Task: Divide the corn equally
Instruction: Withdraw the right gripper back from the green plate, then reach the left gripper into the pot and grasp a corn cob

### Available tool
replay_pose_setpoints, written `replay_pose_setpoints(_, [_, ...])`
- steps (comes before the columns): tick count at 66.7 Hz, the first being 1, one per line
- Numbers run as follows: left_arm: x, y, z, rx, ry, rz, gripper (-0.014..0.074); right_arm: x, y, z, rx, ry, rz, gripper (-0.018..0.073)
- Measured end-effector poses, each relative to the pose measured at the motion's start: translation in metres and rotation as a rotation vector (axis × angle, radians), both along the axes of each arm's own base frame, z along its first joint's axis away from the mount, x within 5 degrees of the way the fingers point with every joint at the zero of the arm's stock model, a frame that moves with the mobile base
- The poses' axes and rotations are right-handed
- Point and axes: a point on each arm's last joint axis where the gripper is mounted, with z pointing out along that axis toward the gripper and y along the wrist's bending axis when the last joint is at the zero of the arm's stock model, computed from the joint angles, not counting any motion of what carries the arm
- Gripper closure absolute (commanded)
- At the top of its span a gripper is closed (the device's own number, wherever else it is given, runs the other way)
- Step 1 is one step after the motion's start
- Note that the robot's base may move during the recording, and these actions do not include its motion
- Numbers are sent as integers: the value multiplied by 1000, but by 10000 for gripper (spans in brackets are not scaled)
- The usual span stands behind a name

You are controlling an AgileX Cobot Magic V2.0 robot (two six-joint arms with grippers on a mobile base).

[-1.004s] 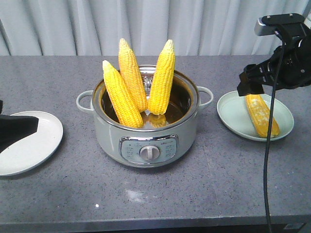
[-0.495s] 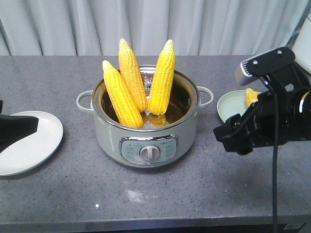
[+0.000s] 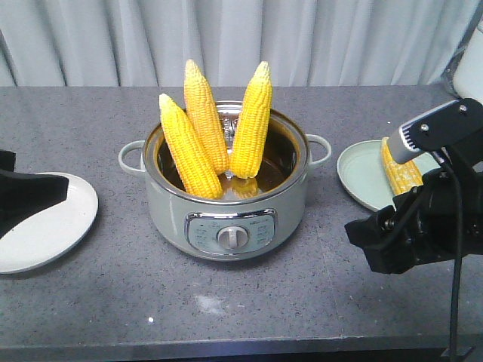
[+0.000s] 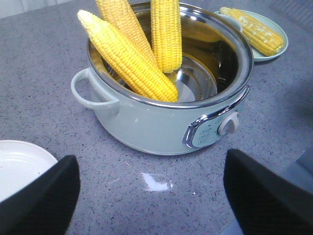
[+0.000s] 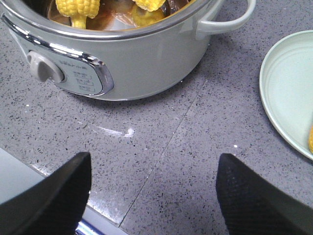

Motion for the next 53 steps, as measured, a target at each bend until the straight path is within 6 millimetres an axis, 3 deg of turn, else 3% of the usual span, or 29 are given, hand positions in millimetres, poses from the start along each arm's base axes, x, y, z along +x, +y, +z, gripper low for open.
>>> replay_pose_setpoints(30, [24,-52,12,-12,2,-197,45,-1,0,-1,-4,9,2,52])
replay_pose_setpoints(43, [45,-77,7,92,78,-160,45,-1,0,-1,-4,9,2,52])
replay_pose_setpoints(53, [60,-108,3,186,123,-106,45,-1,0,-1,-4,9,2,52])
